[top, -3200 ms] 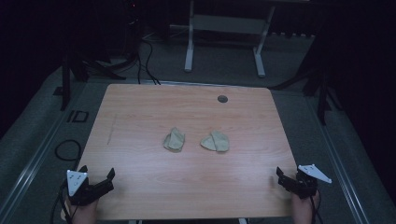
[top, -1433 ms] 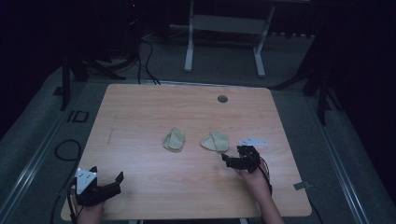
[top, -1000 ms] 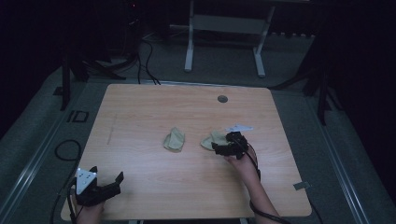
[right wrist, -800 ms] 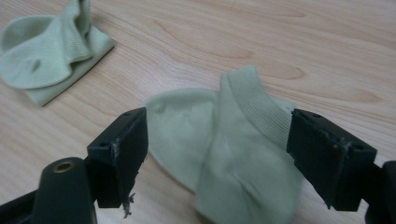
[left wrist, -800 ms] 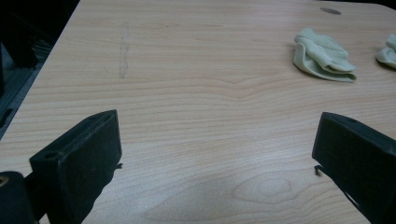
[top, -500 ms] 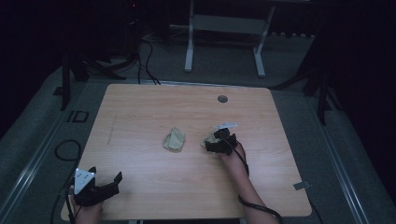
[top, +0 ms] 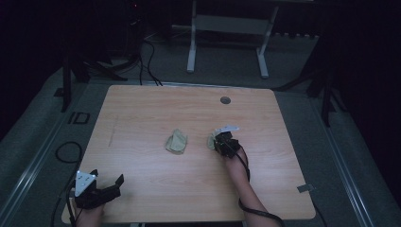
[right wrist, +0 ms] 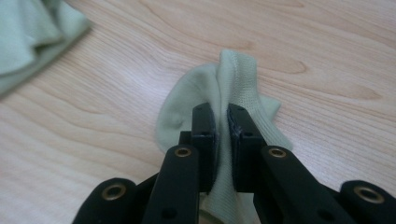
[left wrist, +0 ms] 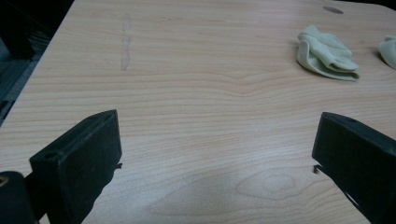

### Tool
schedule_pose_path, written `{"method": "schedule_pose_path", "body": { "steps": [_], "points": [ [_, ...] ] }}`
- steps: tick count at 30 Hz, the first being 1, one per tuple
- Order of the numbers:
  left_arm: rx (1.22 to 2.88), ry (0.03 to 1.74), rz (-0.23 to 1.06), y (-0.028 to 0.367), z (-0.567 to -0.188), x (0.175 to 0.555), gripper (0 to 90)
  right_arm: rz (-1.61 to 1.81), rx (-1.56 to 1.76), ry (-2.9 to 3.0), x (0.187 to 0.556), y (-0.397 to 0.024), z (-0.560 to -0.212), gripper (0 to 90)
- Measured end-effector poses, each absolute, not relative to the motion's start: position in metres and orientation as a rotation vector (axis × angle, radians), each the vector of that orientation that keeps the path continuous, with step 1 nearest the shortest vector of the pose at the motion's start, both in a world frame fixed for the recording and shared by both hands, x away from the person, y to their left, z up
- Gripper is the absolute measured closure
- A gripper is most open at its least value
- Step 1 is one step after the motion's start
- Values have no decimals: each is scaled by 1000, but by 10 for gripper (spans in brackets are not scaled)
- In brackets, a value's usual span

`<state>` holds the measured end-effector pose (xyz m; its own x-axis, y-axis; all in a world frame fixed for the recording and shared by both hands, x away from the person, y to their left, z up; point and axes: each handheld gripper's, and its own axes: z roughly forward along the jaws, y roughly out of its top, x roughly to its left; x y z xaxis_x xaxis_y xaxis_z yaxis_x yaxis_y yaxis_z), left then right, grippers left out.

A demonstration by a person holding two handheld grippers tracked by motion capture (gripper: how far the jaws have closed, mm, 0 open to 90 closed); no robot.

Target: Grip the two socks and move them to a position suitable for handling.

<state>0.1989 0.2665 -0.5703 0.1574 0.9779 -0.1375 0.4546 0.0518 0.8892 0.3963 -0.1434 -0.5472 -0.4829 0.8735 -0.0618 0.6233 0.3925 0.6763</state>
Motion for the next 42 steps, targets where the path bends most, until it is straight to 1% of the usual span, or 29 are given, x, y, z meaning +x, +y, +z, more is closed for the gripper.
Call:
{"method": "schedule_pose_path", "body": {
  "steps": [6,10,24,28,29,32,37,40,41,42],
  "points": [
    [1544,1434,739,266,-570,199,16,902,1265,2228,380,-153,-526,827],
    [1546,1432,742,265,-570,199,16,934,1237,2228,363,-157,-513,827],
    [1550,1434,734,261,-571,198,16,1055,1130,2222,278,-169,-479,827],
    [1557,1419,731,260,-570,198,16,1042,1117,2251,255,-165,-489,826],
    [1557,1419,731,260,-570,198,17,1042,1117,2251,255,-165,-489,826],
    [1585,1386,751,256,-567,197,27,1069,1171,2278,242,-164,-508,825],
    [1601,1351,762,249,-564,197,35,1026,1271,2307,240,-163,-539,821],
    [1627,1334,737,244,-565,197,35,1000,1314,2318,240,-163,-553,811],
    [1627,1334,737,244,-565,197,35,1000,1314,2318,240,-163,-553,811],
    [1661,1312,721,238,-565,198,35,995,1329,2330,239,-162,-558,794]
  ]
}}
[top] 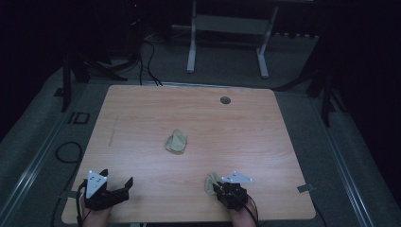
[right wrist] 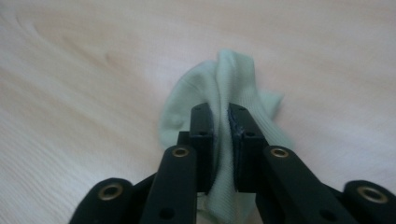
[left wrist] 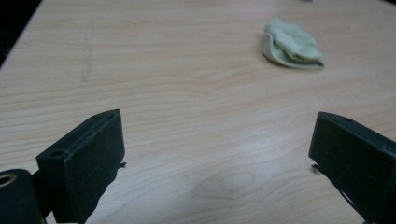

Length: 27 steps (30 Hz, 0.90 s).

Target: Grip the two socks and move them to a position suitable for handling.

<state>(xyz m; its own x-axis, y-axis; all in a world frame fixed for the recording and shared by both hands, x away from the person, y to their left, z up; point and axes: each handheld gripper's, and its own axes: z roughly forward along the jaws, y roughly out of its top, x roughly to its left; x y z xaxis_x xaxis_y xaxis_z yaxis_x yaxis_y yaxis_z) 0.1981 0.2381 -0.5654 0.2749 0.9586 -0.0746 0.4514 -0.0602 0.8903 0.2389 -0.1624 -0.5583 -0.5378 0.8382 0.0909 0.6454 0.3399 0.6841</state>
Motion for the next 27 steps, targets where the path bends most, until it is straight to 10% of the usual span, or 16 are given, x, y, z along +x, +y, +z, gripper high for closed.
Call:
{"method": "schedule_pose_path", "body": {
  "steps": [9,27],
  "points": [
    [1766,1167,585,204,-562,197,73,1036,1245,2347,232,-150,-553,455],
    [2012,873,182,91,-550,228,383,1012,1002,2474,265,-181,-523,627]
  ]
}}
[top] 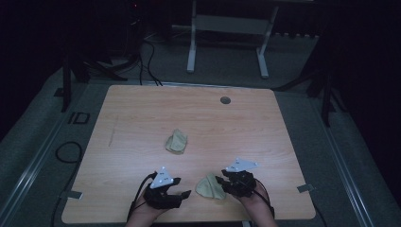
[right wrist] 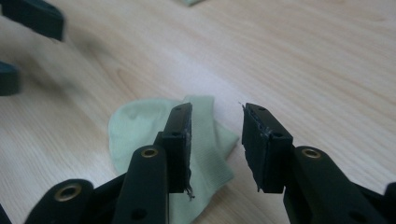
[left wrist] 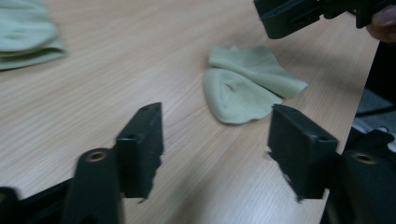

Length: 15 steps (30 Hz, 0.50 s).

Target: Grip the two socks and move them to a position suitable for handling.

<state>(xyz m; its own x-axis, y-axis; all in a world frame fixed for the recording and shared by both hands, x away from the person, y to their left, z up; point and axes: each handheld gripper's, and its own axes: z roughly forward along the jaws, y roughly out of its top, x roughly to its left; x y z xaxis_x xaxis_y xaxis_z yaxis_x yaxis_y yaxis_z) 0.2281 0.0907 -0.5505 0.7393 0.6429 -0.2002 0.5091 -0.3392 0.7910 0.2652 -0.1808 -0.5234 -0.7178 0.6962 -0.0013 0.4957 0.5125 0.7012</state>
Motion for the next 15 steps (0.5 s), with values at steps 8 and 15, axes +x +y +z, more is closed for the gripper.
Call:
{"method": "schedule_pose_path", "body": {
  "steps": [8,15],
  "points": [
    [2124,842,139,55,-564,249,433,910,1000,2540,274,-178,-545,619],
    [2176,831,170,39,-568,256,573,910,992,2559,273,-177,-553,733]
  ]
}}
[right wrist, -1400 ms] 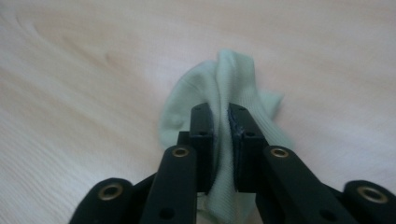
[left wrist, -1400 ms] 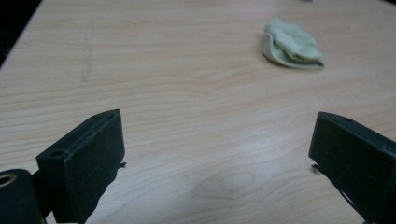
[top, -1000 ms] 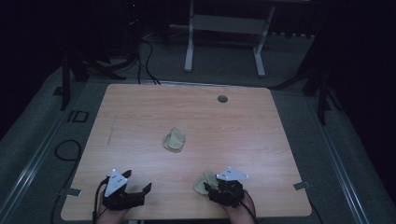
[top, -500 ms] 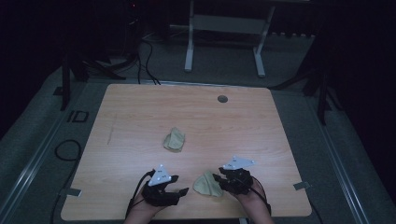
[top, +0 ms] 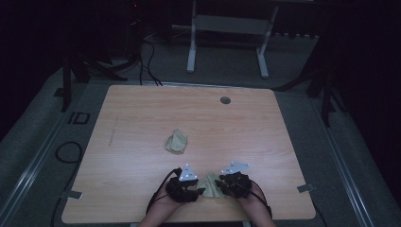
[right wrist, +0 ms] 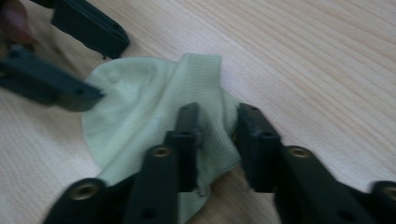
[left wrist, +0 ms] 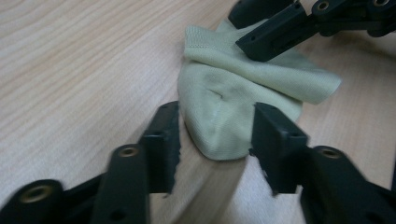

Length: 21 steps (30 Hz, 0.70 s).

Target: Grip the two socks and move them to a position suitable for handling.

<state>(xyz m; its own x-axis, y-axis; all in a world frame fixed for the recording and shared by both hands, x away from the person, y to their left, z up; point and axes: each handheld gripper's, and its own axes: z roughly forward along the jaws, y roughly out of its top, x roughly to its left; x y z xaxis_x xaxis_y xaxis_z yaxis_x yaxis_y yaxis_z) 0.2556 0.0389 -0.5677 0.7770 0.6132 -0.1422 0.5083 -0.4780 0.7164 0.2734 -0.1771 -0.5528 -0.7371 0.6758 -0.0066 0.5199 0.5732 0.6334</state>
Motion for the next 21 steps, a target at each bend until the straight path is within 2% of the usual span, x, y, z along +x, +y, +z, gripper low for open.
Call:
{"method": "schedule_pose_path", "body": {
  "steps": [3,6,10,21],
  "points": [
    [2194,816,172,34,-567,256,687,917,970,2559,270,-176,-554,803],
    [2194,836,167,32,-566,258,858,912,972,2554,269,-175,-553,825],
    [2187,817,160,33,-558,256,874,956,996,2504,265,-179,-544,835],
    [2167,734,223,53,-507,244,879,1188,1006,2401,248,-208,-485,837]
  ]
}}
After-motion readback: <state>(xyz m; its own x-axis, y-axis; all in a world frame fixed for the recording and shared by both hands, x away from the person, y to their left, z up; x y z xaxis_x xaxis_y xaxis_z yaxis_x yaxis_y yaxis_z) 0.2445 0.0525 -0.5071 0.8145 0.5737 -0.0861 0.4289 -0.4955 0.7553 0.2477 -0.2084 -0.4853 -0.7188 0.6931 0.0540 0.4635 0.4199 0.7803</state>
